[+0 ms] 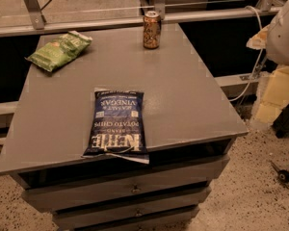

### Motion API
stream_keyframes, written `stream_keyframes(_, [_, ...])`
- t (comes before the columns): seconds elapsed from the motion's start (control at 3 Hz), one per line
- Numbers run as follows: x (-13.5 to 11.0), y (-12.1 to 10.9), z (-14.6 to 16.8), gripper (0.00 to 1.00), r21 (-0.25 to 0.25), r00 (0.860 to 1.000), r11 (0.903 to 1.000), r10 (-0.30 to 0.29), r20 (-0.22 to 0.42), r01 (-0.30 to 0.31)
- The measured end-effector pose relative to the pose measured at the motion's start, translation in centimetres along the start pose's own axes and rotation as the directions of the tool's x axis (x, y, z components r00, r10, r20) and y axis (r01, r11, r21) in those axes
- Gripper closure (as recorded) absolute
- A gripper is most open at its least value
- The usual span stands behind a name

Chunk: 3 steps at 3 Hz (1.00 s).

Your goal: Pick orange can

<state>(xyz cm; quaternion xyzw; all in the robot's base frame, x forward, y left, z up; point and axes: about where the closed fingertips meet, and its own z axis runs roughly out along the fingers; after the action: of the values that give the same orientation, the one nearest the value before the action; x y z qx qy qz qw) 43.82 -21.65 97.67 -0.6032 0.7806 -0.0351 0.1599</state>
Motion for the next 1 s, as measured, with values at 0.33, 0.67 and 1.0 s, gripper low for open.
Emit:
stream_keyframes(0.33, [-0.1,-0.4,0.1,0.0,0.007,1.0,1.0,0.001,0.007,-0.001])
stream_keyframes(0.67, [-1.4,-4.4,1.6,0.0,0.074,0.997,0.9972,0.006,0.082,-0.012])
stream_keyframes(1.0, [-4.3,-12.9,4.9,0.0,0.155,0.968,0.9812,0.075,0.239,-0.114])
